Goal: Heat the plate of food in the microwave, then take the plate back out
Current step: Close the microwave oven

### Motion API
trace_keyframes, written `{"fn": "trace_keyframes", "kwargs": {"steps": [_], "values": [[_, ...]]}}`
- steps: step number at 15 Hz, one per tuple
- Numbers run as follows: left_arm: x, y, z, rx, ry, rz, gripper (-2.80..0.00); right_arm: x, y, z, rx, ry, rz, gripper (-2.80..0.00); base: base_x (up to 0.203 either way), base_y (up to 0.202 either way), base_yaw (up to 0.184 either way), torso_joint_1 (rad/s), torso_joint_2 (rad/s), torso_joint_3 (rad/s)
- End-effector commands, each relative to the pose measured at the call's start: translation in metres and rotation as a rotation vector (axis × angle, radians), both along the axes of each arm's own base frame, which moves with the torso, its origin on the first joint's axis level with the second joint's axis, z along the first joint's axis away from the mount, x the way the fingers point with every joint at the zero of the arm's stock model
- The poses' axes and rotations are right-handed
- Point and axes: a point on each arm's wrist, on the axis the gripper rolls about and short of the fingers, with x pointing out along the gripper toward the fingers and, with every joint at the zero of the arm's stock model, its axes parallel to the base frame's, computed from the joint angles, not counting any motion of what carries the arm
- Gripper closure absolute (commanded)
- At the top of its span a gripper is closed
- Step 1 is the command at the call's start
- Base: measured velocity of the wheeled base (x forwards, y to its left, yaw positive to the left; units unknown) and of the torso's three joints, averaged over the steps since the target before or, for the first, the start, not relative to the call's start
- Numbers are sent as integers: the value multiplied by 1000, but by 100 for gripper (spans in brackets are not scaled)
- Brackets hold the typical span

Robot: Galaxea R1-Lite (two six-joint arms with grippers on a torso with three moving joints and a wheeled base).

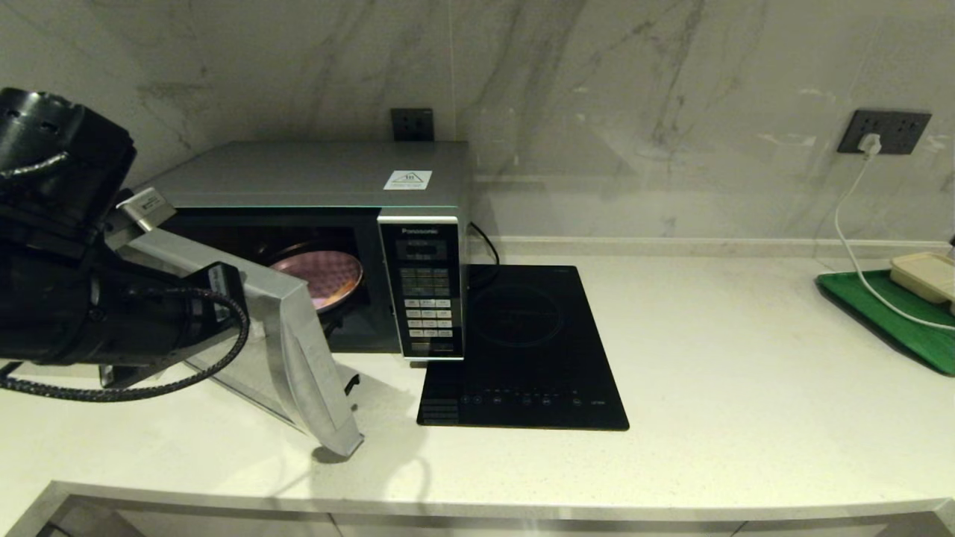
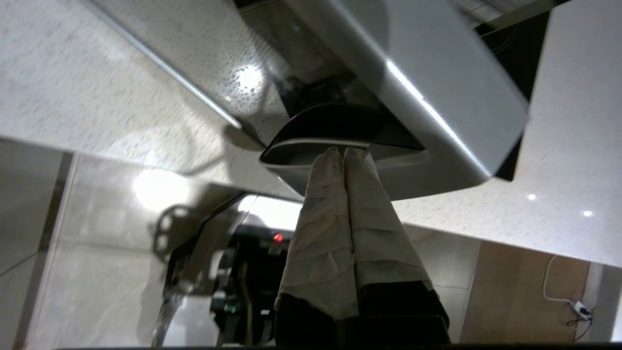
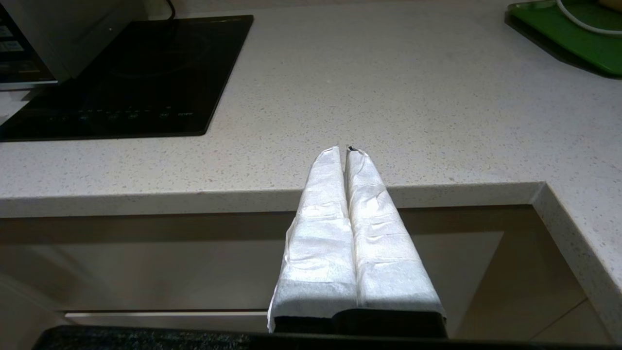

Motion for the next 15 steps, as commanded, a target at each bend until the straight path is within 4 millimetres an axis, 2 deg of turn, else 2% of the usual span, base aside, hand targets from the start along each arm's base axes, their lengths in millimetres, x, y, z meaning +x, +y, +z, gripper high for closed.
{"fn": "trace_keyframes", "kwargs": {"steps": [1, 3, 7, 15], "values": [[18, -11, -7, -5, -20, -12, 0, 0, 0, 0, 0, 0, 0, 0, 0, 0, 0, 0, 0, 0], [39, -23, -15, -14, -59, -18, 0, 0, 0, 0, 0, 0, 0, 0, 0, 0, 0, 0, 0, 0], [66, -40, -26, -37, -122, -31, 0, 0, 0, 0, 0, 0, 0, 0, 0, 0, 0, 0, 0, 0], [101, -55, -39, -2, -252, -22, 0, 0, 0, 0, 0, 0, 0, 0, 0, 0, 0, 0, 0, 0]]}}
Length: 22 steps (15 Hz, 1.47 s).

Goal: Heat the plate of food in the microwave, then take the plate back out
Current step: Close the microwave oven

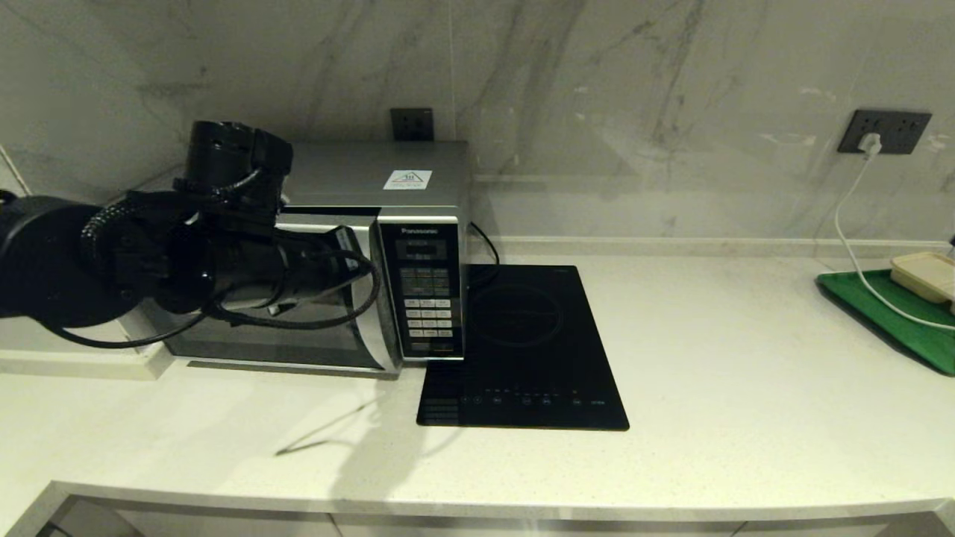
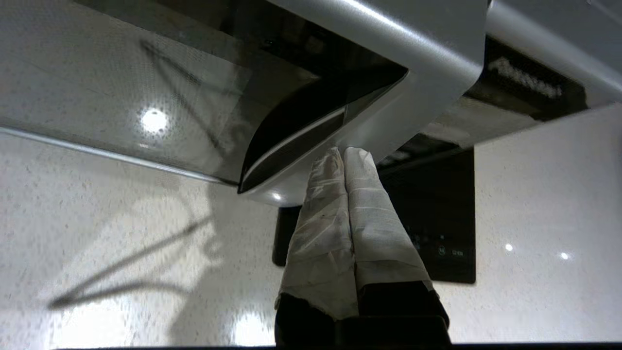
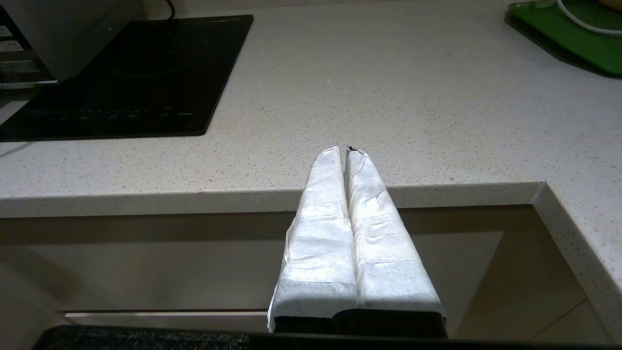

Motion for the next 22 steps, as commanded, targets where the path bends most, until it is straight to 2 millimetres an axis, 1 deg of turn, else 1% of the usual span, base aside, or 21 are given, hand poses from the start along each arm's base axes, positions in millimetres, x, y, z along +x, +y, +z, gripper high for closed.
{"fn": "trace_keyframes", "kwargs": {"steps": [1, 3, 7, 8, 9, 10, 11, 12, 13, 14, 15, 16, 17, 19, 20, 22], "values": [[16, -6, -13, 39, -18, 31, 0, 0, 0, 0, 0, 0, -1, 0, 0, 0, 0, 0, 0, 0], [21, -8, -15, 66, -53, 33, 0, 0, 0, 0, 0, 0, -1, 0, 0, 0, 0, 0, 0, 0], [23, -9, -10, 84, -110, 13, 0, 0, 0, 0, 0, 0, -1, 0, 0, 0, 0, 0, 0, 0], [22, -9, -10, 85, -110, 14, 0, 0, 0, 0, 0, 0, -1, 0, 0, 0, 0, 0, 0, 0], [16, -10, -11, 88, -104, 6, 0, 0, 0, 0, 0, 0, -1, 0, 0, 0, 0, 0, 0, 0], [5, -11, -9, 89, -104, -11, 0, 0, 0, 0, 0, 0, -1, 0, 0, 0, 0, 0, 0, 0], [-12, -13, -6, 87, -108, -43, 0, 0, 0, 0, 0, 0, -1, 0, 0, 0, 0, 0, 0, 0], [-32, -16, -2, 90, -115, -86, 0, 0, 0, 0, 0, 0, -1, 0, 0, 0, 0, 0, 0, 0], [-56, -18, -3, 113, -102, -148, 0, 0, 0, 0, 0, 0, -1, 0, 0, 0, 0, 0, 0, 0], [-79, -20, -7, 147, -69, -214, 0, 0, 0, 0, 0, 0, -1, 0, 0, 0, 0, 0, 0, 0], [-95, -17, -17, 194, -12, -258, 0, 0, 0, 0, 0, 0, -1, 0, 0, 0, 0, 0, 0, 0], [-103, -15, -32, 252, 50, -285, 0, 0, 0, 0, 0, 0, -1, 0, 0, 0, 0, 0, 0, 0], [-106, -14, -47, 314, 93, -310, 0, 0, 0, 0, 0, 0, -1, 0, 0, 0, 0, 0, 0, 0], [-105, -15, -71, 449, 146, -354, 0, 0, 0, 0, 0, 0, -1, 0, 0, 0, 0, 0, 0, 0], [-99, -19, -79, 490, 147, -350, 0, 0, 0, 0, 0, 0, -1, 0, 0, 0, 0, 0, 0, 0], [-78, -33, -96, 556, 107, -314, 0, 0, 0, 0, 0, 0, -1, 0, 0, 0, 0, 0, 0, 0]]}}
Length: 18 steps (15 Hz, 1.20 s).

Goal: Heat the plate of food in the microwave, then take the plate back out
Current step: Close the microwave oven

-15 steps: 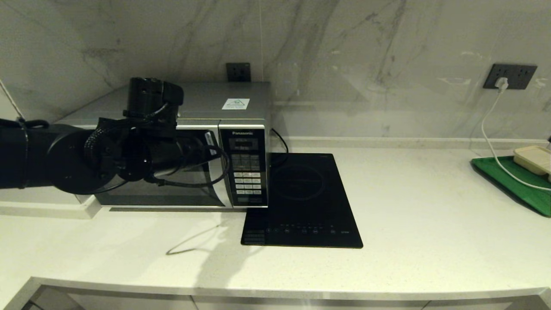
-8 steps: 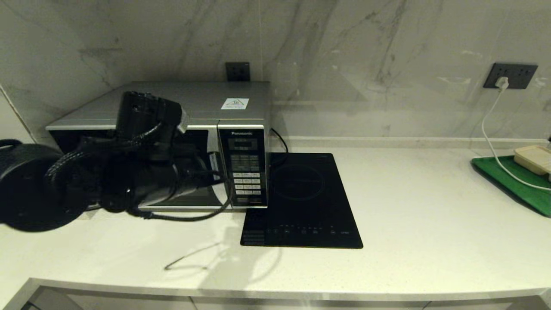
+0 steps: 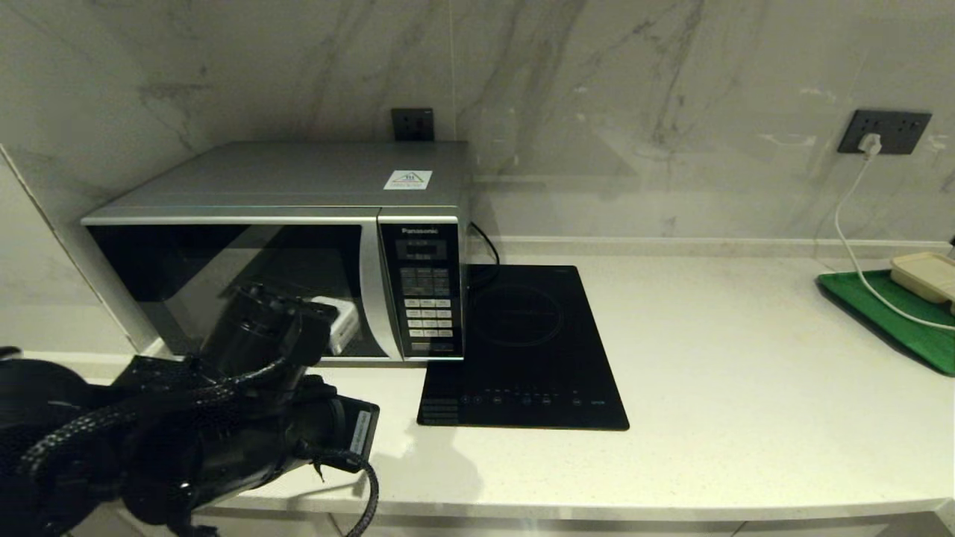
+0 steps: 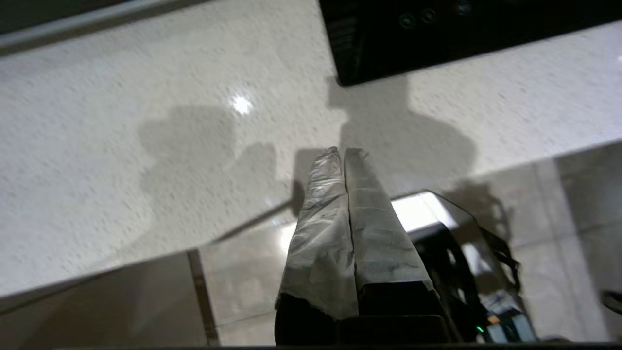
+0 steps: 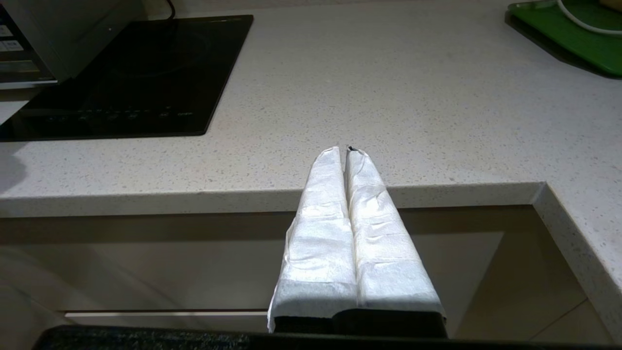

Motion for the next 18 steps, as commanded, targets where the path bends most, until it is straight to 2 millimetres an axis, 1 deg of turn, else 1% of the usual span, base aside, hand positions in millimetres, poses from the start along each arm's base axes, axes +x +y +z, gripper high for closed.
{"fn": "trace_keyframes", "kwargs": {"steps": [1, 2, 4, 6, 8, 10, 13, 15, 18], "values": [[27, -19, -30, 93, -52, 21, 0, 0, 0, 0, 1, 0, 0, 0, 0, 0, 0, 0, 0, 0], [37, -28, -40, 144, -116, 7, 0, 0, 0, 0, 1, 0, 0, 0, 0, 0, 0, 0, 0, 0], [51, -41, -59, 249, -205, -61, 0, 0, 0, 0, 1, 0, 0, 0, 0, 0, 0, 0, 0, 0], [56, -57, -75, 294, -232, -118, 0, 0, 0, 0, 1, 0, 0, 0, 0, 0, 0, 0, 0, 0], [58, -69, -90, 314, -222, -168, 0, 0, 0, 0, 1, 0, 0, 0, 0, 0, 0, 0, 0, 0], [61, -77, -91, 268, -251, -218, 0, 0, 0, 0, 1, 0, 0, 0, 0, 0, 0, 0, 0, 0], [67, -80, -99, 298, -244, -228, 0, 0, 0, 0, 1, 0, 0, 0, 0, 0, 0, 0, 0, 0], [71, -84, -99, 309, -252, -235, 0, 0, 0, 0, 1, 0, 0, 0, 0, 0, 0, 0, 0, 0], [85, -83, -105, 321, -251, -215, 0, 0, 0, 0, 1, 0, 0, 0, 0, 0, 0, 0, 0, 0]]}}
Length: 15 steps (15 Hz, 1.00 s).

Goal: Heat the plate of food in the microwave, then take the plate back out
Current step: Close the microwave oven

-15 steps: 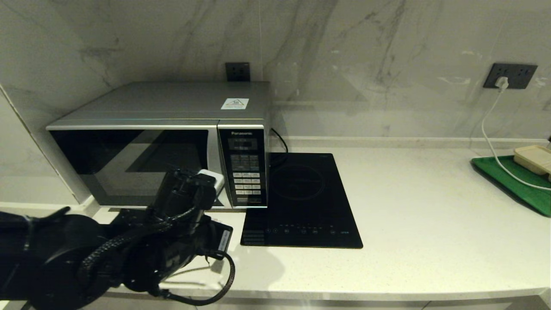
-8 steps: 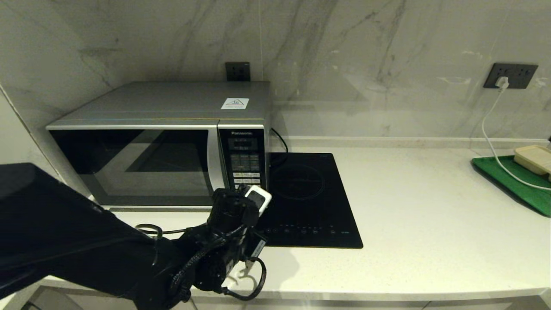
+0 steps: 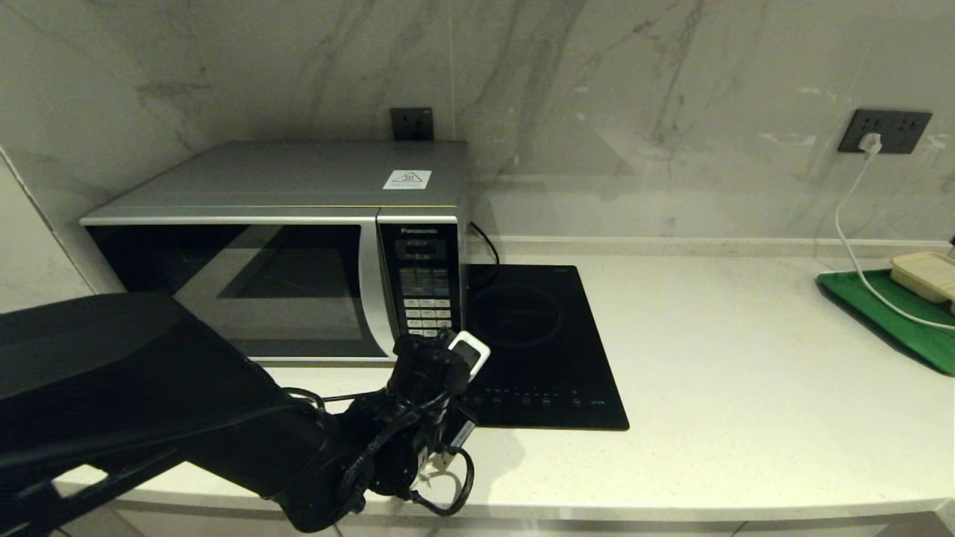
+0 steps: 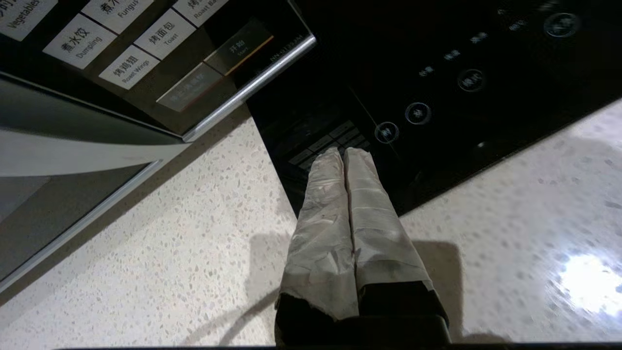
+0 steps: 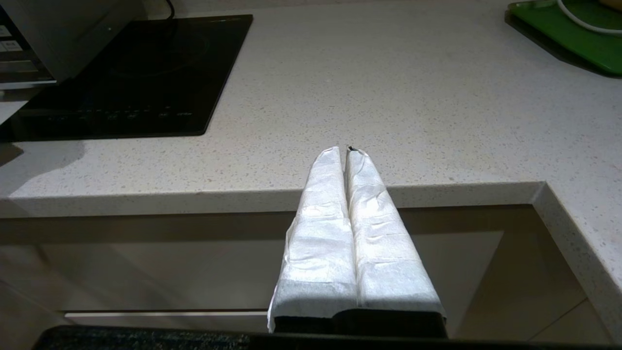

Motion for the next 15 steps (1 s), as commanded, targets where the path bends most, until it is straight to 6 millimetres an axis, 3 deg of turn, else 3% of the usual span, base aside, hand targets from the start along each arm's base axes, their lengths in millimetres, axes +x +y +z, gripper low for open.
{"fn": "trace_keyframes", "kwargs": {"steps": [1, 6, 15], "values": [[14, 2, -8, 10, 1, 28, 0, 0, 0, 0, 0, 0, 0, 0, 0, 0, 0, 0, 0, 0], [26, 8, -6, 20, -17, 52, 0, 0, 0, 0, 0, 0, 0, 0, 0, 0, 0, 0, 0, 0], [26, 7, 4, -15, -59, 51, 0, 0, 0, 0, 0, 0, 0, 0, 0, 0, 0, 0, 0, 0]]}}
